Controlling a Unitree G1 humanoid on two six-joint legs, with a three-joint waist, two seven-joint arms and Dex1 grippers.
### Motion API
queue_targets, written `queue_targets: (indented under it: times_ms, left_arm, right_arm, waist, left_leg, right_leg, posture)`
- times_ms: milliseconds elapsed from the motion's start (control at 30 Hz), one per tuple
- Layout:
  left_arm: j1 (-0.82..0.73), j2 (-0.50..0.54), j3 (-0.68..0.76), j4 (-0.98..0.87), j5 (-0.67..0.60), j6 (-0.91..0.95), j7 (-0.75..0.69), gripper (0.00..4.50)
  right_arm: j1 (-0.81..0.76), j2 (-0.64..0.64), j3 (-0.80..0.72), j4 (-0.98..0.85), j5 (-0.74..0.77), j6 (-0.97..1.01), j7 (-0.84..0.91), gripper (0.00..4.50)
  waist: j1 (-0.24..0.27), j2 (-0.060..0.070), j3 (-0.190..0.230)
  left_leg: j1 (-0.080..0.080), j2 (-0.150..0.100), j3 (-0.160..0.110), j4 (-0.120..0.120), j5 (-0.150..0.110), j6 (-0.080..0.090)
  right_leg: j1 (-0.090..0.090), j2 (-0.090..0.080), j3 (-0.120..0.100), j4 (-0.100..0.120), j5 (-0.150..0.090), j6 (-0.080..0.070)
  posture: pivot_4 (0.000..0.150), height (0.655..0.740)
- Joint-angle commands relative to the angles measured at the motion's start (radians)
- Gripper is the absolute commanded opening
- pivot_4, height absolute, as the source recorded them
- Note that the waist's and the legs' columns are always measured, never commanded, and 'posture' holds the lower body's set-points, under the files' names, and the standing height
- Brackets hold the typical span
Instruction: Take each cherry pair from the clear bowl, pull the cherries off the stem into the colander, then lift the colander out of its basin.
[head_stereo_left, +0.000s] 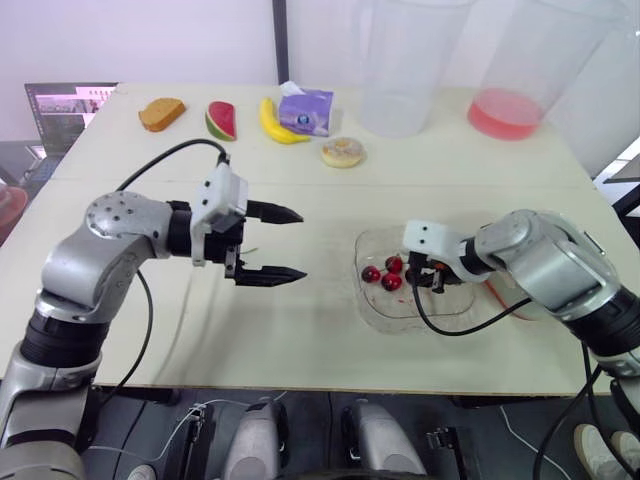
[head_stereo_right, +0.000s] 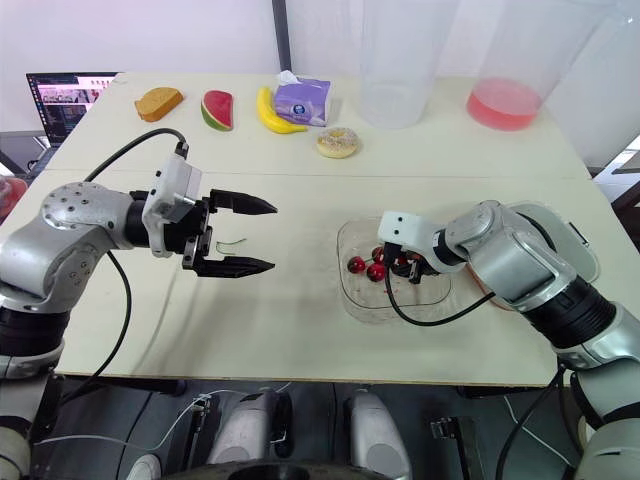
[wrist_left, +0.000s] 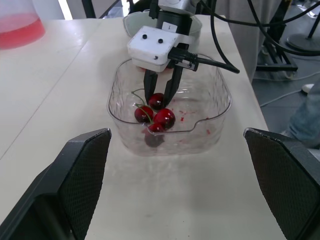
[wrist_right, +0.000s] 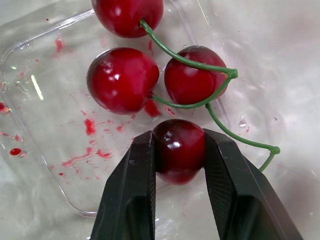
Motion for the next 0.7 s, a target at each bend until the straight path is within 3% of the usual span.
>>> queue_targets:
  times_ms: [33, 400, 500, 700]
  left_arm:
    - [-0.019, -0.004, 0.01, -0.017, -0.011, -0.001, 0.002, 4.5]
    - [-0.044, -0.014, 0.013, 0.012, -0.01, 0.002, 0.004, 4.5]
    - [-0.069, -0.033, 0.018, 0.031, -0.024, 0.017, 0.014, 4.5]
    - [-0.135, -0.095, 0.033, 0.077, -0.076, 0.097, 0.059, 4.5]
  right_arm:
    - [-0.004, 0.003, -0.044, -0.034, -0.012, 0.005, 0.005, 0.87]
    - [0.014, -0.105, -0.248, -0.318, 0.051, 0.124, 0.009, 0.87]
    - [0.047, -0.134, -0.3, -0.4, 0.029, 0.038, -0.023, 0.87]
    - [0.143, -0.138, -0.327, -0.459, -0.104, -0.362, -0.102, 0.87]
  waist:
    - [0.0, 0.0, 0.0]
    - [0.003, 0.0, 0.0]
    - [0.002, 0.0, 0.0]
    - [-0.001, 0.0, 0.0]
  left_leg:
    - [0.0, 0.0, 0.0, 0.0, 0.0, 0.0]
    - [0.0, 0.0, 0.0, 0.0, 0.0, 0.0]
    - [0.0, 0.0, 0.0, 0.0, 0.0, 0.0]
    - [0.0, 0.0, 0.0, 0.0, 0.0, 0.0]
  right_leg:
    - [0.0, 0.0, 0.0, 0.0, 0.0, 0.0]
    - [0.0, -0.001, 0.0, 0.001, 0.0, 0.0]
    - [0.0, -0.001, 0.0, 0.0, 0.0, 0.0]
    - [0.0, 0.001, 0.0, 0.001, 0.0, 0.0]
  posture:
    - [0.15, 0.74]
    - [0.15, 0.74]
    - [0.15, 0.74]
    - [0.15, 0.74]
